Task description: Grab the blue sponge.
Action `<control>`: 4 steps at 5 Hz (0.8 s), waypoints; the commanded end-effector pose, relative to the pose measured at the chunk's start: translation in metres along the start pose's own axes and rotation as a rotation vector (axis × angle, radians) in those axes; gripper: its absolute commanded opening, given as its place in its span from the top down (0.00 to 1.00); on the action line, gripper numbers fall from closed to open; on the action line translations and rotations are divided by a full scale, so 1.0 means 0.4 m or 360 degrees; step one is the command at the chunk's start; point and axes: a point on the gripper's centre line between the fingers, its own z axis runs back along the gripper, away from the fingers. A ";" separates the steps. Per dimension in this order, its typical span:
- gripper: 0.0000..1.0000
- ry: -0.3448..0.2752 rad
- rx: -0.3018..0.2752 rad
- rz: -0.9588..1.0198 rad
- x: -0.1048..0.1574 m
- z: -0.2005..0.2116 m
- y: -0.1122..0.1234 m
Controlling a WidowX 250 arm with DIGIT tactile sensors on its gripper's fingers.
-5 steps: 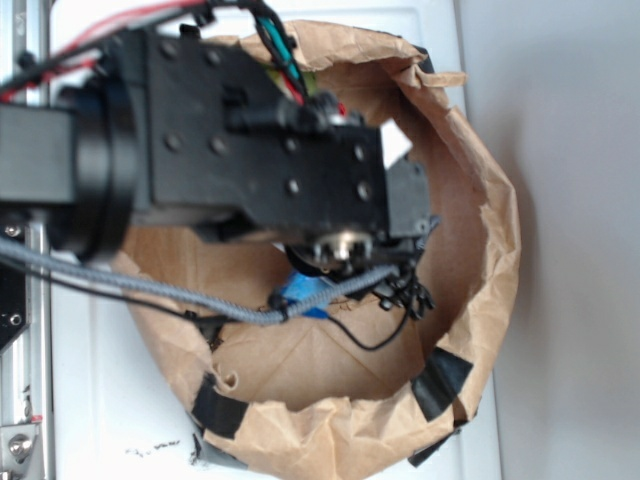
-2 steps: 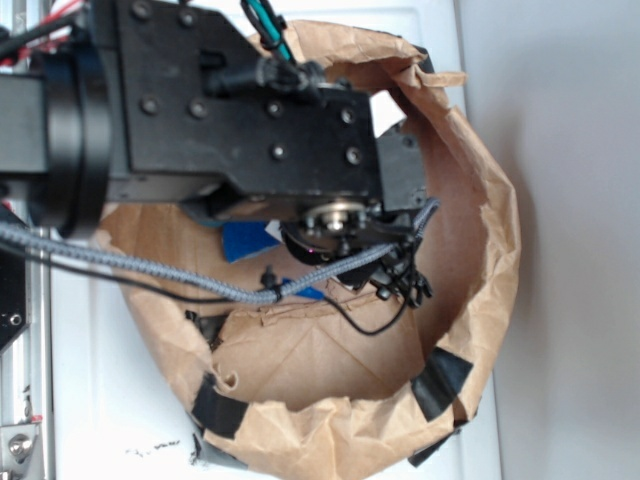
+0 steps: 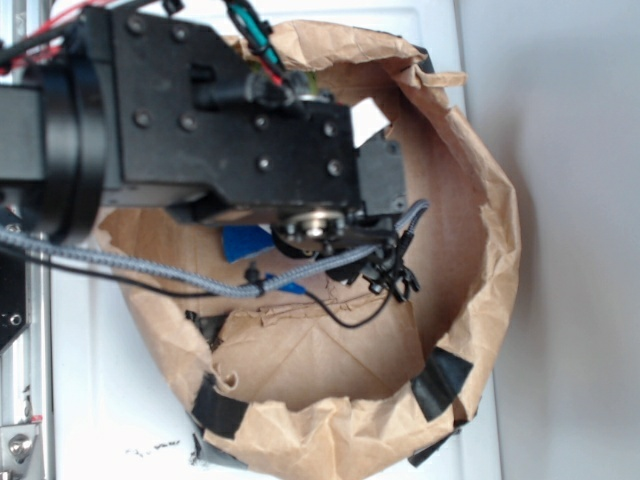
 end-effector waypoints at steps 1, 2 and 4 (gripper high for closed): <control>0.00 -0.0173 -0.0020 -0.0163 0.024 -0.056 0.046; 0.00 -0.0158 -0.0009 -0.0176 0.034 -0.069 0.056; 0.00 -0.0169 -0.0014 -0.0411 0.048 -0.099 0.089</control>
